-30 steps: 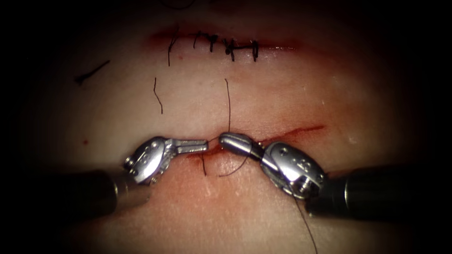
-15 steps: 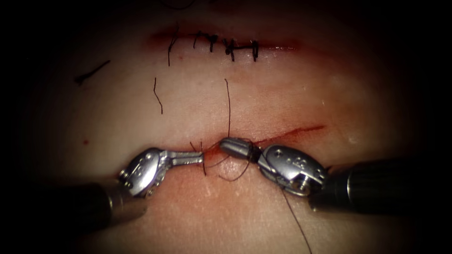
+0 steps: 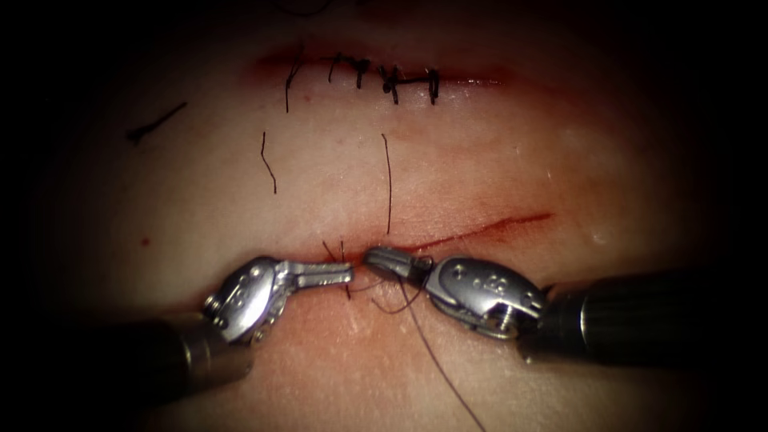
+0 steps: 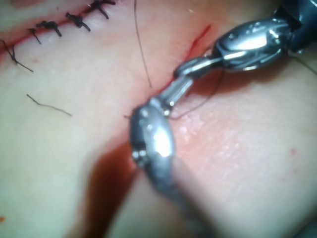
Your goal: Wound Closure
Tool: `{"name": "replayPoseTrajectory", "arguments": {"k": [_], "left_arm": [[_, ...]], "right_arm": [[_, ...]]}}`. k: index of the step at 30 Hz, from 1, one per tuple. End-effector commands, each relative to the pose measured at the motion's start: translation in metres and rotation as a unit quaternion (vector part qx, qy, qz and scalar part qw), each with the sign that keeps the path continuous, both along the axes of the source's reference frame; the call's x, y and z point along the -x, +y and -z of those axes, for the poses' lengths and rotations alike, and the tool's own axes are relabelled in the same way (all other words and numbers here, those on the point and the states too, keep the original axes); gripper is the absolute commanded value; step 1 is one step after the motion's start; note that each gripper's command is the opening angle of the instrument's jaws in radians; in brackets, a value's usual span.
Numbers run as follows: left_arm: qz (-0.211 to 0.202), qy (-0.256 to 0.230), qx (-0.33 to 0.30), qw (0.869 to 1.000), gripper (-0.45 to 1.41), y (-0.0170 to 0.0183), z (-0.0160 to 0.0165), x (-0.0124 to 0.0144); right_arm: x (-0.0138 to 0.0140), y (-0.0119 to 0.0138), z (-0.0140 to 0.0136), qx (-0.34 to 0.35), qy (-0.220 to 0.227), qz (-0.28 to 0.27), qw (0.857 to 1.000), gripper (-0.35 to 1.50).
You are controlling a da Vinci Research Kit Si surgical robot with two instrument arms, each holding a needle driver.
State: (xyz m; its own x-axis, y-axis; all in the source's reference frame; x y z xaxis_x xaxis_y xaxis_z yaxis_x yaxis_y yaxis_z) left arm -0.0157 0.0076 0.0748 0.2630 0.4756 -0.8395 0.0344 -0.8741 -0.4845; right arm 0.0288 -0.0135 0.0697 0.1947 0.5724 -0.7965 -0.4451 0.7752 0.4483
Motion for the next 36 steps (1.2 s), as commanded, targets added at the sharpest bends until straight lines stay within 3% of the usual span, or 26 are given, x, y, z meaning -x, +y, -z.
{"name": "replayPoseTrajectory", "arguments": {"k": [1,7,8,10,14,16,27,36], "left_arm": [[-0.002,-0.002,0.002,1.0,-0.45,-0.0006,-0.0005,0.0008],[-0.007,-0.006,0.004,1.0,-0.45,-0.0018,0.0005,0.0012],[-0.009,-0.008,0.005,1.0,-0.45,-0.0021,0.0006,0.0012],[-0.011,-0.009,0.006,1.0,-0.45,-0.0028,0.001,0.0013],[-0.013,-0.01,0.008,1.0,-0.45,-0.0039,0.0015,0.0015],[-0.013,-0.012,0.008,1.0,-0.45,-0.0041,0.0018,0.0015],[-0.016,-0.003,0.016,1.0,-0.45,-0.0039,0.0031,0.0028],[-0.034,0.007,0.013,0.999,-0.45,-0.003,0.0061,0.0043]], "right_arm": [[-0.0005,-0.0005,-0.0006,-0.001,0.002,0.001,1.0,-0.35],[-0.0002,0.0,-0.0007,0.001,-0.004,-0.015,1.0,-0.35],[-0.0002,0.0002,-0.0008,0.002,-0.004,-0.02,1.0,-0.26],[-0.0002,0.0004,-0.0009,0.003,-0.007,-0.029,1.0,-0.01],[-0.0002,0.001,-0.001,0.009,-0.016,-0.056,0.998,0.93],[-0.0002,0.0012,-0.001,0.009,-0.023,-0.065,0.998,1.09],[-0.0015,0.0008,-0.0014,0.0,-0.034,-0.048,0.998,1.22],[-0.0033,-0.0001,-0.0023,-0.012,-0.045,-0.013,0.999,1.22]]}}
